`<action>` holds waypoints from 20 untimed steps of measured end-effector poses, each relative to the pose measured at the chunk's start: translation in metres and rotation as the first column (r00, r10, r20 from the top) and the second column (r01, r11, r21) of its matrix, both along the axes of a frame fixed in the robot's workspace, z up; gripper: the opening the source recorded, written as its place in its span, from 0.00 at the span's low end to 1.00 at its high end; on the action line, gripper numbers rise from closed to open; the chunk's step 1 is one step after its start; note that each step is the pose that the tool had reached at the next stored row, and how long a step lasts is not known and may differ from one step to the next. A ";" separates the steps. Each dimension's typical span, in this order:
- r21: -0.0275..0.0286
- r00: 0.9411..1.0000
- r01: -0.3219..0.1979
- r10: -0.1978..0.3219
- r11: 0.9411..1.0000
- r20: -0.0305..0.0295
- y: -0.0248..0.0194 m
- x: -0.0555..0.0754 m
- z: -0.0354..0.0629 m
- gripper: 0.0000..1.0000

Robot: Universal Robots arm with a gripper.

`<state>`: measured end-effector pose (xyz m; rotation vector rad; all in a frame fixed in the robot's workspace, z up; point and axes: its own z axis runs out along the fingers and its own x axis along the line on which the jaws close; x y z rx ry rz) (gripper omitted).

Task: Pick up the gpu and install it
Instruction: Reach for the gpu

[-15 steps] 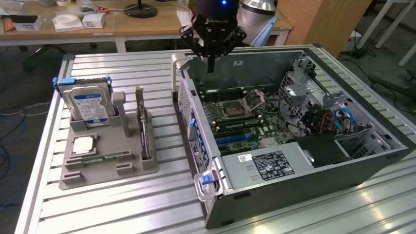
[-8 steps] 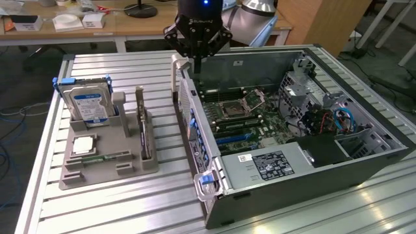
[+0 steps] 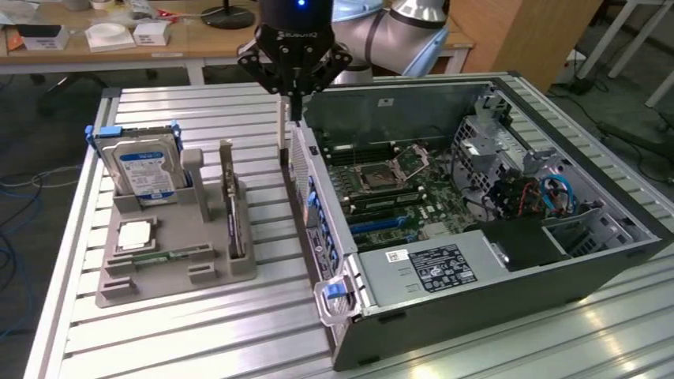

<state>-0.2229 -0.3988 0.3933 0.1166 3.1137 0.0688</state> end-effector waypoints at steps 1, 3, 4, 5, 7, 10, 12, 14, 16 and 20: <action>0.000 1.000 0.000 0.000 1.000 0.000 0.0000 -0.004 0.0000 0.10; 0.000 1.000 0.000 0.000 1.000 0.000 0.0000 -0.013 0.0000 0.10; 0.000 1.000 0.000 0.000 1.000 0.000 0.0000 -0.018 0.0000 0.10; 0.000 1.000 0.000 0.000 1.000 0.000 0.0000 -0.023 0.0000 0.10; 0.000 1.000 0.000 0.000 1.000 0.000 0.0000 -0.032 0.0000 0.10; 0.000 1.000 0.000 0.000 1.000 0.000 0.0000 -0.045 0.0000 0.10; 0.000 1.000 0.000 0.000 1.000 0.000 0.0000 -0.054 0.0000 0.10; 0.000 1.000 0.000 0.000 1.000 0.000 0.0000 -0.063 0.0000 0.10; 0.000 1.000 0.000 0.000 1.000 0.000 -0.0001 -0.072 0.0000 0.10; 0.000 1.000 0.000 0.000 1.000 0.000 0.0000 -0.090 0.0000 0.10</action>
